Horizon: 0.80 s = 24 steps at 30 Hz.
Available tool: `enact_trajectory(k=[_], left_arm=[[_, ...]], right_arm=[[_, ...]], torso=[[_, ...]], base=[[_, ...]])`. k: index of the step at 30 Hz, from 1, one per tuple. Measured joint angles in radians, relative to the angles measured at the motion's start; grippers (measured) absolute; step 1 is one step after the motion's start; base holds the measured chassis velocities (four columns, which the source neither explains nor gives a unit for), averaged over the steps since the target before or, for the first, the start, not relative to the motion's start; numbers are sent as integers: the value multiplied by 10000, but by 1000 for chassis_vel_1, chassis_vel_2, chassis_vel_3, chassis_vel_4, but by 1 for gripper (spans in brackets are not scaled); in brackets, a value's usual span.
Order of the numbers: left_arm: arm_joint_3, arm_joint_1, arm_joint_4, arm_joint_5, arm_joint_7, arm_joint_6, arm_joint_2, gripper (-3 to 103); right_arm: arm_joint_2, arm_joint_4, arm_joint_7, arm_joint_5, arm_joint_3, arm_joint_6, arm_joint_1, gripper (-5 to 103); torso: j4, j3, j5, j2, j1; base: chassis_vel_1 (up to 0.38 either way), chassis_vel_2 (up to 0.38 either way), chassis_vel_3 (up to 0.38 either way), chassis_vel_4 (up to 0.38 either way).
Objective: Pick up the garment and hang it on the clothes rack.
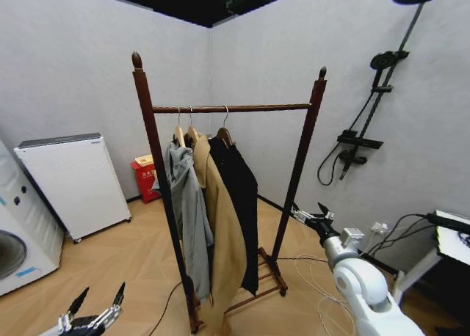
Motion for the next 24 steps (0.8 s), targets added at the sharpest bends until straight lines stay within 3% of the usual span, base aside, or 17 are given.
enact_trajectory(k=[24], left_arm=[[0,0,0,0,0,0,0,100]], right_arm=[[271,434,-100,-9,276,404,-439,100]], torso=[[-3,-1,-1,1,0]], base=[[-102,-100,-104,-108]])
